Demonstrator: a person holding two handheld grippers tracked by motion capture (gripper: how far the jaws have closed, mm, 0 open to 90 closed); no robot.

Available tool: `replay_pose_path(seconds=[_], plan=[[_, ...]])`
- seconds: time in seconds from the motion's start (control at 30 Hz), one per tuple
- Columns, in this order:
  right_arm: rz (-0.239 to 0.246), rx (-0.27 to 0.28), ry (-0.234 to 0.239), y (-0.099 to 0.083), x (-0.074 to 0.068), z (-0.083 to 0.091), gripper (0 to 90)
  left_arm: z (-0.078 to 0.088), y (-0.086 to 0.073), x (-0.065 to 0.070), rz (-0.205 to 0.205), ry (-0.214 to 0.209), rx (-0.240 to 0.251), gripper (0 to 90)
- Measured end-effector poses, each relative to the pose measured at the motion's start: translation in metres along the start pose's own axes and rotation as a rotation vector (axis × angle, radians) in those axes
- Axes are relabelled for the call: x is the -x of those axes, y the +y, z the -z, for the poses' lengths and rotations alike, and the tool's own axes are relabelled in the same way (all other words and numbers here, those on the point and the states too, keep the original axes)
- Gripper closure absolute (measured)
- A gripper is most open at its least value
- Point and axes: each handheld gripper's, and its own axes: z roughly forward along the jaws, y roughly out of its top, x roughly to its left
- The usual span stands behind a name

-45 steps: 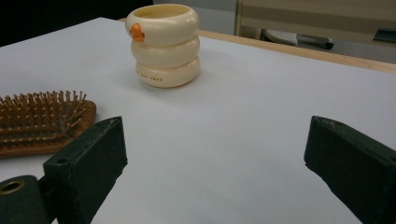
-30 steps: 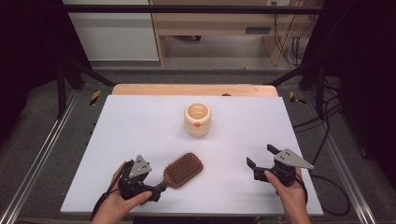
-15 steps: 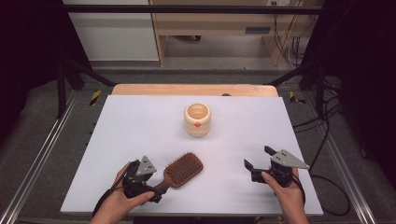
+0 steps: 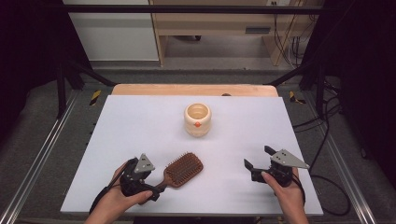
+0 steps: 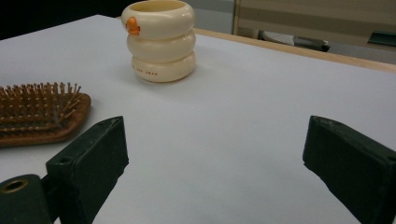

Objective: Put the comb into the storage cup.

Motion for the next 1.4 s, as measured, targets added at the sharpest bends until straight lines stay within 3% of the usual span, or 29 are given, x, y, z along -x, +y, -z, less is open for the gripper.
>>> replay_pose_path(seconds=[0.23,0.37,0.53,0.57,0.73,1.0,1.17,1.4], plan=[[-0.007,0.001,-0.002,0.000,0.001,-0.001,6.8,0.001,0.003,-0.002,0.013,-0.006,0.003,15.6],[-0.004,-0.006,0.002,-0.001,0.000,-0.001,6.8,-0.001,0.003,-0.002,0.020,-0.019,-0.020,17.3],[0.000,-0.008,0.004,-0.001,-0.001,-0.002,6.8,-0.006,0.005,-0.001,0.006,-0.046,-0.059,24.8],[0.000,-0.011,0.006,-0.001,-0.001,-0.002,6.8,-0.010,0.005,-0.001,0.002,-0.054,-0.086,26.6],[-0.003,-0.014,0.007,-0.001,-0.001,-0.003,6.8,-0.017,0.006,-0.002,-0.001,-0.060,-0.121,36.1],[-0.001,-0.016,0.010,-0.001,-0.001,-0.003,6.8,-0.028,0.009,0.001,-0.034,-0.087,-0.204,44.1],[-0.005,-0.015,0.011,-0.001,0.000,-0.002,6.8,-0.033,0.009,0.002,-0.040,-0.099,-0.223,50.1],[-0.005,-0.018,0.014,-0.001,0.000,-0.003,6.8,-0.038,0.009,0.003,-0.053,-0.085,-0.240,56.8]])
